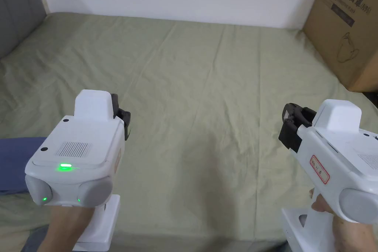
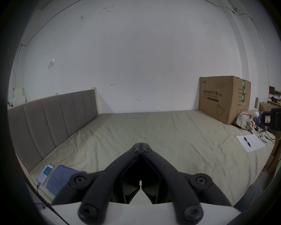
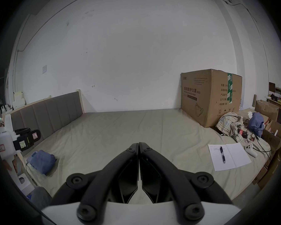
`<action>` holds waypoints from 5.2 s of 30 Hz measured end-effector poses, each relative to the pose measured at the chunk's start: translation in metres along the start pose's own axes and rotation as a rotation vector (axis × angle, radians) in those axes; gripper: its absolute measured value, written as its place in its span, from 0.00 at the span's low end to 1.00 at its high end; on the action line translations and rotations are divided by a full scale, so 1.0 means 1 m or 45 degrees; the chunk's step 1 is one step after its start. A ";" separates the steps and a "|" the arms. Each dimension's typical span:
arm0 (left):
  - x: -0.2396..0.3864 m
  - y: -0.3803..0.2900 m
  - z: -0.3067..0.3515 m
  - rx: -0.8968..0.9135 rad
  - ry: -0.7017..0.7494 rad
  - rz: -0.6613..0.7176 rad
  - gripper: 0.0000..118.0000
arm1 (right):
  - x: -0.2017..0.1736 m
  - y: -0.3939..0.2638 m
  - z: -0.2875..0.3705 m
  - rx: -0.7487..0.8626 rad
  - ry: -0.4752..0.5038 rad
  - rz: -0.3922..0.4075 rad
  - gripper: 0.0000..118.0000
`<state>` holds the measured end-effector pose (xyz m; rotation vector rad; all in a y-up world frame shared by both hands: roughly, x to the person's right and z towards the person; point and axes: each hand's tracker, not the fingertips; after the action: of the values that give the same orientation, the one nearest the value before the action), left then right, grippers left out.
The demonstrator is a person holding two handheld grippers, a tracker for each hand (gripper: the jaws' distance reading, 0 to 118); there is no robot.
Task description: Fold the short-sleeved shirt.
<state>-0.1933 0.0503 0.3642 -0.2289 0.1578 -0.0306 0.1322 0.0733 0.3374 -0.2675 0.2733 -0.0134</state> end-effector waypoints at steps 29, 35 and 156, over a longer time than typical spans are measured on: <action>0.006 0.009 -0.002 -0.021 -0.001 0.012 1.00 | -0.010 0.004 0.001 0.015 0.029 -0.003 1.00; 0.009 0.010 0.002 -0.016 -0.005 0.005 1.00 | -0.011 0.005 0.001 0.014 0.028 0.008 1.00; 0.027 -0.048 0.000 -0.253 -0.057 0.053 1.00 | -0.033 -0.015 -0.034 -0.943 -0.051 -0.242 0.99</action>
<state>-0.1674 0.0025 0.3713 -0.4241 0.1211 0.0318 0.0919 0.0514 0.3183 -1.0284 0.2033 -0.0957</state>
